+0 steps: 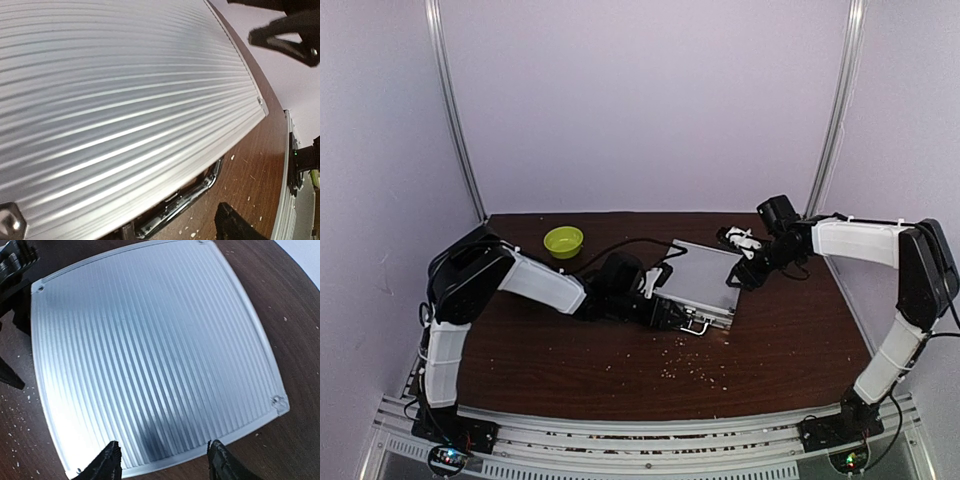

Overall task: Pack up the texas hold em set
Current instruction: Adjust the chip case at the center of the board.

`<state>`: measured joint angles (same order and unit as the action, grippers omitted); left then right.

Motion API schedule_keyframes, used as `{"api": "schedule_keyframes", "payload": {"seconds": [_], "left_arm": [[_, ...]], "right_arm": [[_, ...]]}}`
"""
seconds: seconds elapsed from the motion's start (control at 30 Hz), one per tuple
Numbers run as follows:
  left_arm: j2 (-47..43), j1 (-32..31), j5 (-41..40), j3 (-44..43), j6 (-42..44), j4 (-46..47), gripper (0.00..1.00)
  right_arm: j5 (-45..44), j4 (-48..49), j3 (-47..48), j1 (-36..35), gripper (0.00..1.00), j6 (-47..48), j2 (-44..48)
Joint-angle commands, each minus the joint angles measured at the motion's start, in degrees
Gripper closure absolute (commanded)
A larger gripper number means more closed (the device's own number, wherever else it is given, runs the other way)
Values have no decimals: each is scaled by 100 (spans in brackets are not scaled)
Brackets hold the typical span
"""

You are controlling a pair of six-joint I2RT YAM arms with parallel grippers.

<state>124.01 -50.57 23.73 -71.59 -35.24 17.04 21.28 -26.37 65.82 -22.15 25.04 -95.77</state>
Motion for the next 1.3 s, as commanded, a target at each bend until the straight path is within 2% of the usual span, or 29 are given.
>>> {"api": "schedule_keyframes", "payload": {"seconds": [0.0,0.3,0.8,1.27], "left_arm": [[167,-6,699,-354,174,23,33],[-393,-6,859,-513,170,-78,35],[-601,81,1017,-603,-78,298,38],[-528,91,922,-452,-73,231,39]], "right_arm": [[157,207,-112,327,40,-200,144],[-15,247,-92,478,41,-192,-93],[123,183,-84,548,41,-175,-44],[831,-97,-52,538,41,13,-3]]}}
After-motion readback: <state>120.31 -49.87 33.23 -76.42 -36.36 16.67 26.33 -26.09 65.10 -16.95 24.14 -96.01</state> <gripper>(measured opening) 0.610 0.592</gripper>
